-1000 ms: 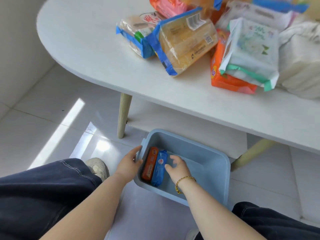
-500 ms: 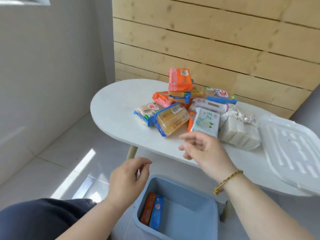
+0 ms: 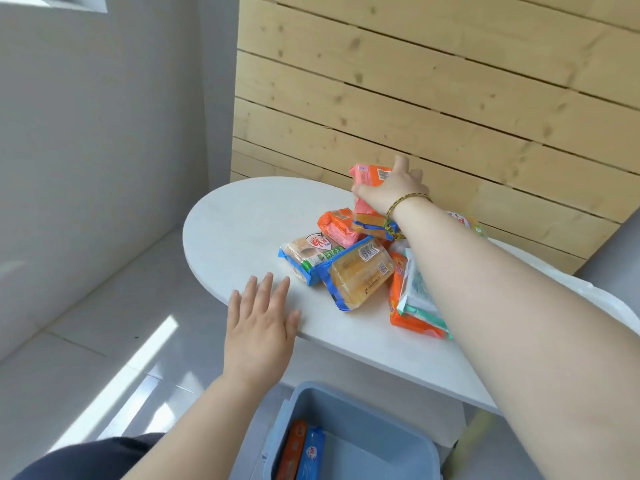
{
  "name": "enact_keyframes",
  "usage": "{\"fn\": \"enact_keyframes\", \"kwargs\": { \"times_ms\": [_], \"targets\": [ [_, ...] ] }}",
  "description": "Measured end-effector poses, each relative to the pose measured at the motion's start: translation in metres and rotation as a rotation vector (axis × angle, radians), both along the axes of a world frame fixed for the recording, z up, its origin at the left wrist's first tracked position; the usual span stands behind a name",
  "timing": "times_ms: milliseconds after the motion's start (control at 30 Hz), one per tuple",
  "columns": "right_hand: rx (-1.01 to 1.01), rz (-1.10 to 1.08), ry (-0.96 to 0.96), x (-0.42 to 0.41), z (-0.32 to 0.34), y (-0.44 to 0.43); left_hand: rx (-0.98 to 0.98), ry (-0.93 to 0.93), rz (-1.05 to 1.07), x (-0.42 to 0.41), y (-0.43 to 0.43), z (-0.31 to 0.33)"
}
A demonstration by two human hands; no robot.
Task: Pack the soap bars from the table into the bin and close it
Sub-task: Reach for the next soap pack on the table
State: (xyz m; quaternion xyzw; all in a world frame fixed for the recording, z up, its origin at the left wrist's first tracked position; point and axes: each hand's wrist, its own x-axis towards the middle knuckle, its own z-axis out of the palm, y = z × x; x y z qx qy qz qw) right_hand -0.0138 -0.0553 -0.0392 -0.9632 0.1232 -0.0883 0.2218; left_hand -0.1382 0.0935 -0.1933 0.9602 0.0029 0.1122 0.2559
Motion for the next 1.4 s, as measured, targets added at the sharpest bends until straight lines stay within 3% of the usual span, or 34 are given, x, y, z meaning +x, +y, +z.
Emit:
{"fn": "enact_keyframes", "kwargs": {
  "times_ms": [200, 600, 700, 833, 1000, 1067, 1200, 1400],
  "targets": [
    [-0.022, -0.128, 0.193, 0.03, -0.013, 0.01, 0.09, 0.078, -0.035, 0.005, 0.002, 0.001],
    [0.044, -0.179, -0.089, 0.001, -0.018, -0.004, 0.062, 0.076, -0.032, 0.005, 0.0, 0.002],
    [0.222, -0.117, -0.216, -0.021, -0.012, -0.003, 0.019, 0.057, -0.026, 0.005, -0.003, 0.004],
    [0.618, 0.045, -0.326, -0.079, -0.015, -0.012, -0.01, -0.033, -0.037, -0.005, -0.009, 0.009],
    [0.886, 0.325, -0.305, -0.171, -0.042, -0.046, -0.063, -0.345, -0.321, -0.046, -0.018, 0.003],
    [0.877, 0.402, -0.214, -0.205, -0.061, -0.061, -0.102, -0.225, -0.389, -0.062, -0.018, -0.013],
    [0.839, 0.444, 0.105, -0.25, -0.097, -0.085, -0.173, 0.196, -0.228, -0.071, -0.008, -0.058],
    [0.868, 0.278, 0.507, -0.257, -0.167, -0.095, -0.229, 0.569, -0.096, -0.065, -0.016, -0.108]
  ]
}}
